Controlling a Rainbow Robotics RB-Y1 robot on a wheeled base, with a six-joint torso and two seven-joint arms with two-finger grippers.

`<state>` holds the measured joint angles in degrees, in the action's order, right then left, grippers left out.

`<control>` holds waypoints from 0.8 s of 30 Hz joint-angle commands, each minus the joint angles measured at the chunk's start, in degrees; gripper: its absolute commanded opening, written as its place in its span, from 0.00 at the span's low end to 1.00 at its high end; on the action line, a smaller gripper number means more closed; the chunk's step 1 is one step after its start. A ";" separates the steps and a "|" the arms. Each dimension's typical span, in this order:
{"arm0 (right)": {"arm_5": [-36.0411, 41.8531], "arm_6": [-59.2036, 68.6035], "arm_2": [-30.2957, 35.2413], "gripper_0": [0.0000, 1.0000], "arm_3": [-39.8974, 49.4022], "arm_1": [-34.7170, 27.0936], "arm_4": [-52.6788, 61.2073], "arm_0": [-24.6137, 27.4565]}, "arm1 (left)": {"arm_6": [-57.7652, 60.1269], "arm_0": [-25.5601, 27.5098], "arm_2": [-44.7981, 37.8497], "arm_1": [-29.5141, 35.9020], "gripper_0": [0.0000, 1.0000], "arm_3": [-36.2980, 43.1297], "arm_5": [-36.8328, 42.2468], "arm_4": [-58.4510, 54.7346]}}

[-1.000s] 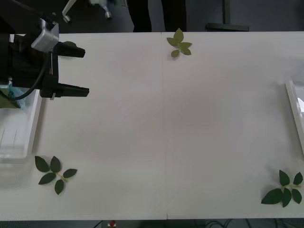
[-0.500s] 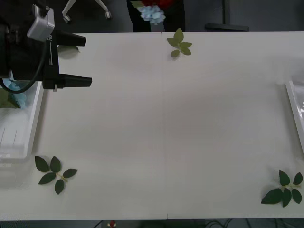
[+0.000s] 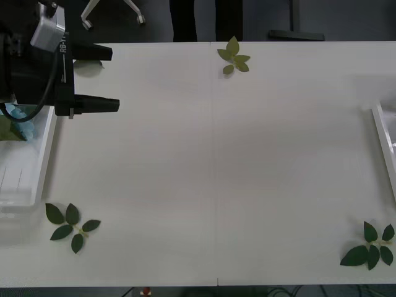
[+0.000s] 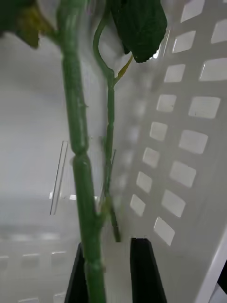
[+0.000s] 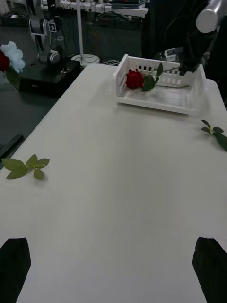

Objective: Place the red flowers into the right box and the blue flowers into the left box. If a person shows an open palm, hand one flower to the person first, then continue sorting.

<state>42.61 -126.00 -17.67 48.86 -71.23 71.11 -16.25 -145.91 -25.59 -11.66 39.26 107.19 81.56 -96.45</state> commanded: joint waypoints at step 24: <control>31.92 -17.87 16.18 0.92 10.20 -1.01 19.07 -0.80 | 2.56 0.89 -0.12 0.38 1.00 0.74 -0.26 -0.05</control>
<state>72.37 -142.41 0.41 56.08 -71.23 87.58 -16.30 -144.43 -25.54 -11.65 39.26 107.16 81.56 -96.40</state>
